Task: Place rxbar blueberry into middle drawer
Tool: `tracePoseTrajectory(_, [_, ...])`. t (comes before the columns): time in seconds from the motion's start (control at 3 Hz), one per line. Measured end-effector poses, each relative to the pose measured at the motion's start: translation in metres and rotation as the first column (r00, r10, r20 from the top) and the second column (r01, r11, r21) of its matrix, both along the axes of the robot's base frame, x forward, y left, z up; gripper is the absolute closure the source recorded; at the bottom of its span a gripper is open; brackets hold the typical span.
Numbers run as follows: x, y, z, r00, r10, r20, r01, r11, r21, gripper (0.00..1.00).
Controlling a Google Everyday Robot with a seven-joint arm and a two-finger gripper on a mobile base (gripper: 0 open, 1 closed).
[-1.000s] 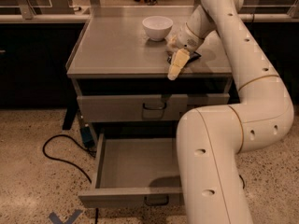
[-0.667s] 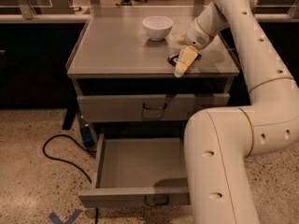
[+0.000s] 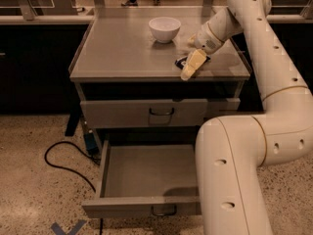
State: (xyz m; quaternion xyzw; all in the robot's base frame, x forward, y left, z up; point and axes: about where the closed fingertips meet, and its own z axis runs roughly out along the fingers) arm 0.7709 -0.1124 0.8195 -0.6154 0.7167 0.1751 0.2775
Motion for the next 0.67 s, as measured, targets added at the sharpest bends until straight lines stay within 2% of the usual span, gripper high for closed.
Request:
tracePoseTrajectory(0.33, [0.000,0.000,0.000,1.0000,0.000,0.000,0.000,1.000,0.000,0.00])
tracePoseTrajectory(0.67, [0.003,-0.019,0.032,0.9964,-0.044,0.073,0.044,0.999,-0.006,0.00])
